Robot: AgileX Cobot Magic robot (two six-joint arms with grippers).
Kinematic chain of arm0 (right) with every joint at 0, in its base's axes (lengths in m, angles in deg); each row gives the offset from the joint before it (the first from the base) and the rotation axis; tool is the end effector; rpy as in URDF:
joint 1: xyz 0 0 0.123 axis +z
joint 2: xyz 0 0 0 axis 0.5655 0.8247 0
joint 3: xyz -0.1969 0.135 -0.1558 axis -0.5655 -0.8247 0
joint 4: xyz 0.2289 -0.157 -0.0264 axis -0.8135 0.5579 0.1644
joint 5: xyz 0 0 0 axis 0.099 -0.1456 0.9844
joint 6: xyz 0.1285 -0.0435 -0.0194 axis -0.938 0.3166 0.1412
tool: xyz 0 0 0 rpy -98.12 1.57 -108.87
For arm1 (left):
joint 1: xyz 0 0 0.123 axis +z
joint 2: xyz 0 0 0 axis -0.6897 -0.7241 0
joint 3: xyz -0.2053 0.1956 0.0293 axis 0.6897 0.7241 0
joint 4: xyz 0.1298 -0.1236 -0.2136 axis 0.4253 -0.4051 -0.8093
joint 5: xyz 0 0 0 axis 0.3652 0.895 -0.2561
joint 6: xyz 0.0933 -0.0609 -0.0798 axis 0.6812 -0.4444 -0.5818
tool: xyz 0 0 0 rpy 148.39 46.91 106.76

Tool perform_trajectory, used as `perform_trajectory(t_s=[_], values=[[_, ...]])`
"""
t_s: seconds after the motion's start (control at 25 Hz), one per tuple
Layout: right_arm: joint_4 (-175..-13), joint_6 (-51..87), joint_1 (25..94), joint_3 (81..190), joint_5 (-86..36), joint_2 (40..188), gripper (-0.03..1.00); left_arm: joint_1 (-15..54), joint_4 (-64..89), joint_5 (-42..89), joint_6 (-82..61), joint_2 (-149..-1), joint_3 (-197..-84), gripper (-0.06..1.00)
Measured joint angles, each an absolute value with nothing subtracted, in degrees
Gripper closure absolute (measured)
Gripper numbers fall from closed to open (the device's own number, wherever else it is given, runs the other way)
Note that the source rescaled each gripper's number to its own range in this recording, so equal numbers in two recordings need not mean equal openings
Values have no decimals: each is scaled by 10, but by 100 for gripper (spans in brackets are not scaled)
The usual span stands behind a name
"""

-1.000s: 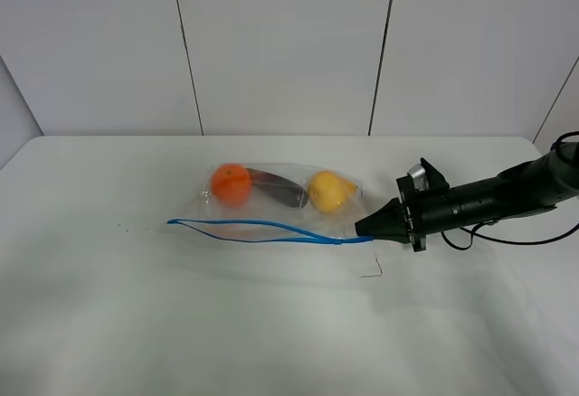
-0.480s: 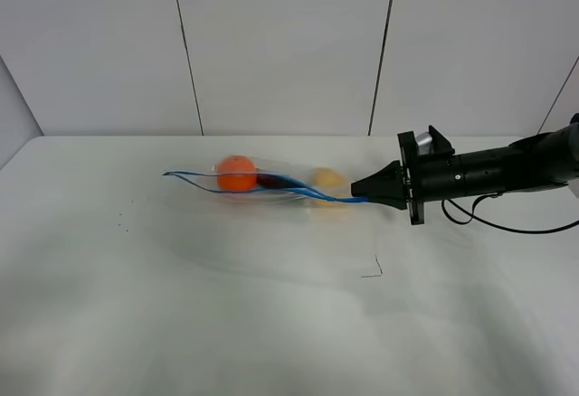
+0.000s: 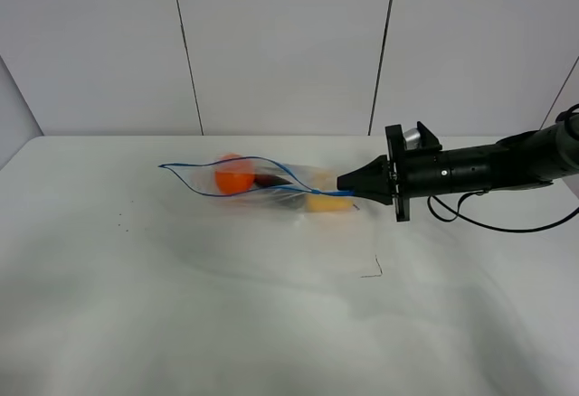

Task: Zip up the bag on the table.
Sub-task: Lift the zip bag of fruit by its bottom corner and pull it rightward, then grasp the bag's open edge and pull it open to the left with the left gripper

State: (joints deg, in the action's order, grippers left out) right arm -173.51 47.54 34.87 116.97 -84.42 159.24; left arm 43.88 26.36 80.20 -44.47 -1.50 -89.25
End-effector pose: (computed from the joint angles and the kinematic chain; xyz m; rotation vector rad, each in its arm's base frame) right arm 0.3805 0.1304 0.1043 0.1770 2.4314 1.7511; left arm 0.0602 0.0014 0.2689 -0.0053 2.0356 0.0137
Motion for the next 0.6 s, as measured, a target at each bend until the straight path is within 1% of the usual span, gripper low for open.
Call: perform_trajectory(t_s=[0.6], values=[[-1735,481,349,1170,-844,1592,96,439,264,802,-445,-15,-892,7]])
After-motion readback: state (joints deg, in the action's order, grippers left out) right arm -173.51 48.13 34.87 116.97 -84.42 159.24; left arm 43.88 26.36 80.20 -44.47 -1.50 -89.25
